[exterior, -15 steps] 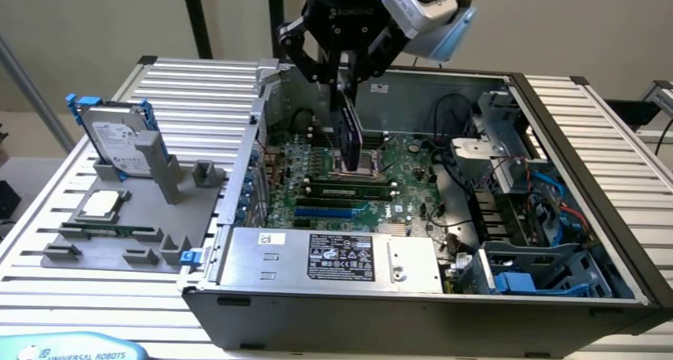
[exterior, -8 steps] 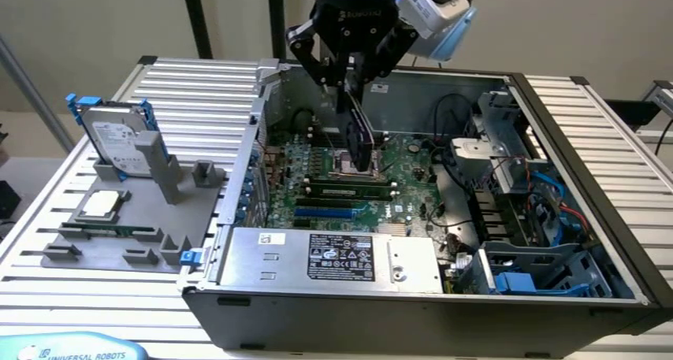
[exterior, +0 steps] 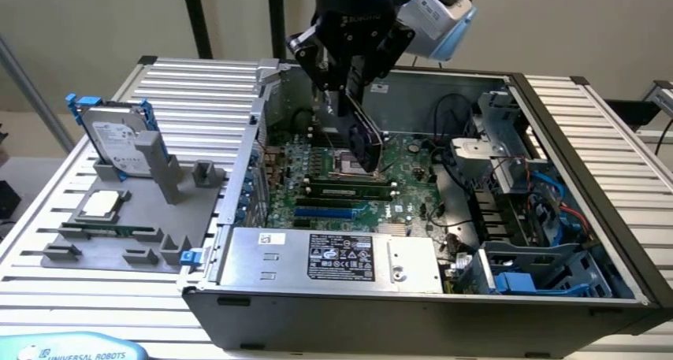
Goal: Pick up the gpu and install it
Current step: 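Insert the gpu into the slot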
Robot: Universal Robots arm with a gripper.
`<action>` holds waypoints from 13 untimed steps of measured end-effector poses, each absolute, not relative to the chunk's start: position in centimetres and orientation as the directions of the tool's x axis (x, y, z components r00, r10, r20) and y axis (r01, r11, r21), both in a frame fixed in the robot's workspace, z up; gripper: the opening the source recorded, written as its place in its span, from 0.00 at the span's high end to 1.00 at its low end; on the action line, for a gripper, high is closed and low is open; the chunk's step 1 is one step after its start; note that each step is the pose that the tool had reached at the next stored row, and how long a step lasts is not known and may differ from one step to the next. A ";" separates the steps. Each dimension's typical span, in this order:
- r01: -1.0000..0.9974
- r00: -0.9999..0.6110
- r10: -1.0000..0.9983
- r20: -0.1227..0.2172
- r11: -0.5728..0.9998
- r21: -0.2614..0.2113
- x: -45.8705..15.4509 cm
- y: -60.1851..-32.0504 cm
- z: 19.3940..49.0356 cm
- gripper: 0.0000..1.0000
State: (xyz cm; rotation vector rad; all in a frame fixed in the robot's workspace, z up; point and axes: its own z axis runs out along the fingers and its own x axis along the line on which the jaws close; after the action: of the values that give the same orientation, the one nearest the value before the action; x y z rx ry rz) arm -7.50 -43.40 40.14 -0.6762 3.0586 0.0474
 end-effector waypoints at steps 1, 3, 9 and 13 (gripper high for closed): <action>-0.438 -0.899 -0.438 -0.015 0.899 0.028 -7.5 -43.4 40.1 0.73; -0.470 -0.883 -0.470 -0.016 0.882 0.027 -7.5 -43.4 40.0 0.73; -0.563 -0.826 -0.563 -0.017 0.826 0.027 -7.5 -43.4 39.6 0.73; -0.622 -0.783 -0.622 -0.018 0.782 0.026 -7.5 -43.4 39.4 0.73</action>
State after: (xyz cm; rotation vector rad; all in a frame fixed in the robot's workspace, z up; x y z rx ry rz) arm -7.50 -43.40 39.42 -1.0324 2.9580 0.0476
